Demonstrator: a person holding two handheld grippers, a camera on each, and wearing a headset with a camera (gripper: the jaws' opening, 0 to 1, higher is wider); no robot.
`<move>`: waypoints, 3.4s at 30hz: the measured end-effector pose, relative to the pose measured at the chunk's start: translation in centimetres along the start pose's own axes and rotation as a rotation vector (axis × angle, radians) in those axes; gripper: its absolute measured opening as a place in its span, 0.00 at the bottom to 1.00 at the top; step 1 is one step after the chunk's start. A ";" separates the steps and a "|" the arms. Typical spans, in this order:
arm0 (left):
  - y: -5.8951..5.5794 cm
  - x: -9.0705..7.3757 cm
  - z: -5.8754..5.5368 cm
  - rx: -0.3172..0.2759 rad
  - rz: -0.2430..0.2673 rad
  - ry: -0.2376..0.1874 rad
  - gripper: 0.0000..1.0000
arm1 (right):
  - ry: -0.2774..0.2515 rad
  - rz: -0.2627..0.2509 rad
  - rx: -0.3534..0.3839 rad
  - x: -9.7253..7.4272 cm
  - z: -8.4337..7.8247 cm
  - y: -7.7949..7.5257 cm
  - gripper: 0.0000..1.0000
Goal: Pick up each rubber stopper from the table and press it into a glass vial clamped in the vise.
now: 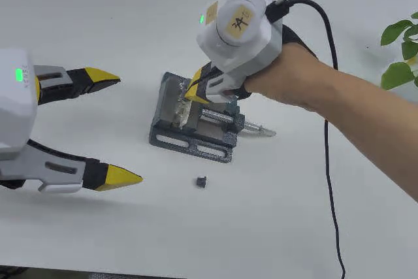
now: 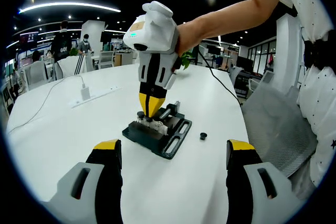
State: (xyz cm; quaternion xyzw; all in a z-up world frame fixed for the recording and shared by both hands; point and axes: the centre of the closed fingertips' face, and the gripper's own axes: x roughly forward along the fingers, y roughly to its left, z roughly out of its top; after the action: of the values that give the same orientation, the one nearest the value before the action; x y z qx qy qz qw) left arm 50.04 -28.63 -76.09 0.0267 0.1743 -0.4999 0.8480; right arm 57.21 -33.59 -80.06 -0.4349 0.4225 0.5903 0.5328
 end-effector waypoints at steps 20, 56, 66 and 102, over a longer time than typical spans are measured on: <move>0.0 0.1 0.3 0.004 0.001 -0.007 0.80 | 0.053 -0.028 -0.103 0.2 0.0 0.1 0.00; -1.0 -0.5 0.9 0.024 -0.001 0.008 0.80 | -0.067 -0.068 -0.003 0.3 -0.3 -1.0 0.00; -1.1 -0.6 0.9 0.024 -0.007 0.013 0.80 | -0.081 -0.066 0.003 0.2 -0.3 -0.7 0.00; -1.3 -0.6 2.0 0.048 0.004 0.006 0.79 | -0.008 -0.130 -0.169 0.4 -0.3 -0.2 0.00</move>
State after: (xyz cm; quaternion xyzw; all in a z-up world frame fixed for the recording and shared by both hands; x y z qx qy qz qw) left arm 49.20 -29.24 -73.85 0.0487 0.1647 -0.5020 0.8476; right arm 57.39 -33.74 -80.49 -0.5023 0.3401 0.5897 0.5332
